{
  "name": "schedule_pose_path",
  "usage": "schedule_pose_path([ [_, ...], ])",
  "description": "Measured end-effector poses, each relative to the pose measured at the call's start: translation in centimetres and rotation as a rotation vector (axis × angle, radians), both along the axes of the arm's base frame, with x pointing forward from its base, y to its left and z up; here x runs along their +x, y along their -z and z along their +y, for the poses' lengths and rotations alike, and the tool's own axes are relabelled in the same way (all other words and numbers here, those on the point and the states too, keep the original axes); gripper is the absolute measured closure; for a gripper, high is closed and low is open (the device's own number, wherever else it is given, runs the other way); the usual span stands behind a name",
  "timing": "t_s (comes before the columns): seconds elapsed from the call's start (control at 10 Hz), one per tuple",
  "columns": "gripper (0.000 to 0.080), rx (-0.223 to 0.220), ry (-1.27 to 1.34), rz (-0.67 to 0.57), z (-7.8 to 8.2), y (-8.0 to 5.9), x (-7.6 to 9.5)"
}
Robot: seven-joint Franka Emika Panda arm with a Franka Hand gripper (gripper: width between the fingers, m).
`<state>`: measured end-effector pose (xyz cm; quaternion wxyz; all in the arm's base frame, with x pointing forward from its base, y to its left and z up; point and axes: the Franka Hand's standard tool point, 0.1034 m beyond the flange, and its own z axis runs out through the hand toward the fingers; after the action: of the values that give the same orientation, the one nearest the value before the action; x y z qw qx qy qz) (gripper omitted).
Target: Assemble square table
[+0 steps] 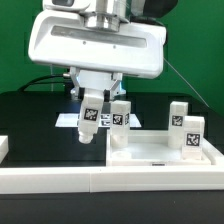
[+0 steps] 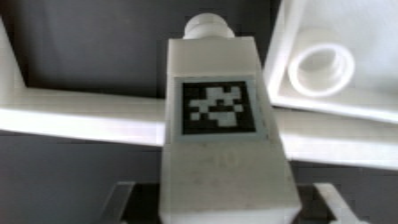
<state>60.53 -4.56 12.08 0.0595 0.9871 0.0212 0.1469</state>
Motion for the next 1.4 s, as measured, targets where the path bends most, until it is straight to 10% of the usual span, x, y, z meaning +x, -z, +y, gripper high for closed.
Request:
schedule_pose_path([
  [0.4, 0.0509, -0.001, -0.001, 0.005, 0.0, 0.2, -0.1],
  [0.9, 0.0509, 0.103, 0.087, -0.013, 4.6, -0.8, 1.8],
  [1.4, 0.0509, 0.087, 0.072, -0.073, 4.3, -0.7, 1.8],
])
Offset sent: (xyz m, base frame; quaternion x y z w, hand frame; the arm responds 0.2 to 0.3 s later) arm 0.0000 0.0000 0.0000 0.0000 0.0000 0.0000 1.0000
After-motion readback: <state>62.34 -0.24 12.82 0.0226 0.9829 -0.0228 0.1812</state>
